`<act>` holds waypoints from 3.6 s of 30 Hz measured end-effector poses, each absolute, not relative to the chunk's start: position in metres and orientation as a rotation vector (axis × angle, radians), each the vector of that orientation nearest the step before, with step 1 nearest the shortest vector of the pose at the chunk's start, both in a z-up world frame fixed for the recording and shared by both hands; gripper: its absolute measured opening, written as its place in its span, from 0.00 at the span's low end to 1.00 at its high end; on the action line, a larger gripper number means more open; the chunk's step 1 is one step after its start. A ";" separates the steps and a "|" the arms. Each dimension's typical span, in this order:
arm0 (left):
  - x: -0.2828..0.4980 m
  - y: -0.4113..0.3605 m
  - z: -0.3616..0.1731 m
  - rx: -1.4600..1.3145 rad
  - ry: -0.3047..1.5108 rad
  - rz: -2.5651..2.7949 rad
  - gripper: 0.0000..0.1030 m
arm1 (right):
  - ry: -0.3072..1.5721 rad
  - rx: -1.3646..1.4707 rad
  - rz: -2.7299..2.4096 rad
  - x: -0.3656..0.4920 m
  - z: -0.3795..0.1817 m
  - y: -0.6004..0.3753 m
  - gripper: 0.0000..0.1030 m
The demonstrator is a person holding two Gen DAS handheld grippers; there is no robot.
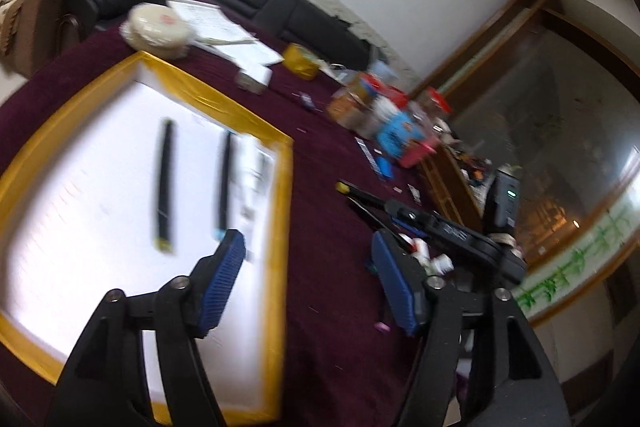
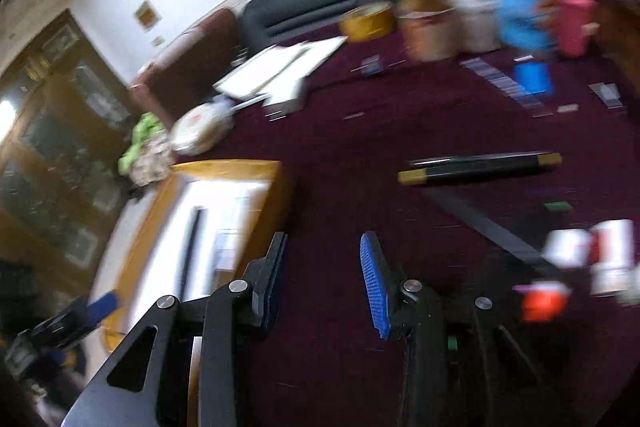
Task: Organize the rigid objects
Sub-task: 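Grasp a black marker with the left gripper while the right reaches the pile, then grasp a yellow-ended black marker from the pile with the right gripper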
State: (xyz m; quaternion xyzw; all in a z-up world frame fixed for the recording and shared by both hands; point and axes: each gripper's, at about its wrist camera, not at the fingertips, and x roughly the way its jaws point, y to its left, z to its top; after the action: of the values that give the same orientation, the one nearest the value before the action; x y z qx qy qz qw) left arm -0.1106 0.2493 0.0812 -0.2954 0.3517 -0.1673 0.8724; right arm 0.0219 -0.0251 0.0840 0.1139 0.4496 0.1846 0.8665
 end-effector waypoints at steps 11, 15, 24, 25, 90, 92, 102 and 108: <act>-0.124 0.161 0.051 -0.496 0.878 -0.439 0.66 | 0.955 0.245 0.215 -0.001 0.059 -0.104 0.32; -0.126 0.148 0.049 -0.477 0.893 -0.437 0.66 | 0.890 0.139 0.187 0.014 0.063 -0.097 0.32; -0.133 0.147 0.046 -0.462 0.896 -0.411 0.66 | 1.007 -0.096 0.209 0.061 0.036 -0.051 0.17; -0.131 0.148 0.045 -0.462 0.895 -0.405 0.66 | 1.031 -0.058 0.243 0.060 0.037 -0.049 0.14; -0.037 0.115 -0.004 -0.426 0.947 -0.481 0.18 | 1.063 -0.330 0.372 0.100 0.048 0.003 0.10; -0.037 0.115 -0.004 -0.426 0.947 -0.481 0.18 | 1.009 -0.324 0.315 0.106 0.059 -0.008 0.43; -0.038 0.114 -0.003 -0.425 0.946 -0.477 0.18 | 1.056 -0.399 0.314 0.126 0.021 -0.024 0.31; -0.038 0.115 -0.003 -0.427 0.945 -0.475 0.18 | 1.204 -0.272 0.415 0.113 0.024 -0.017 0.18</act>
State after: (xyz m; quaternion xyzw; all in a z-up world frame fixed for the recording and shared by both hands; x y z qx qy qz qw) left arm -0.0381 0.1149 -0.0034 -0.2023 0.4473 -0.2247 0.8417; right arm 0.1132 -0.0165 0.0241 -0.1267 0.5604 0.1931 0.7953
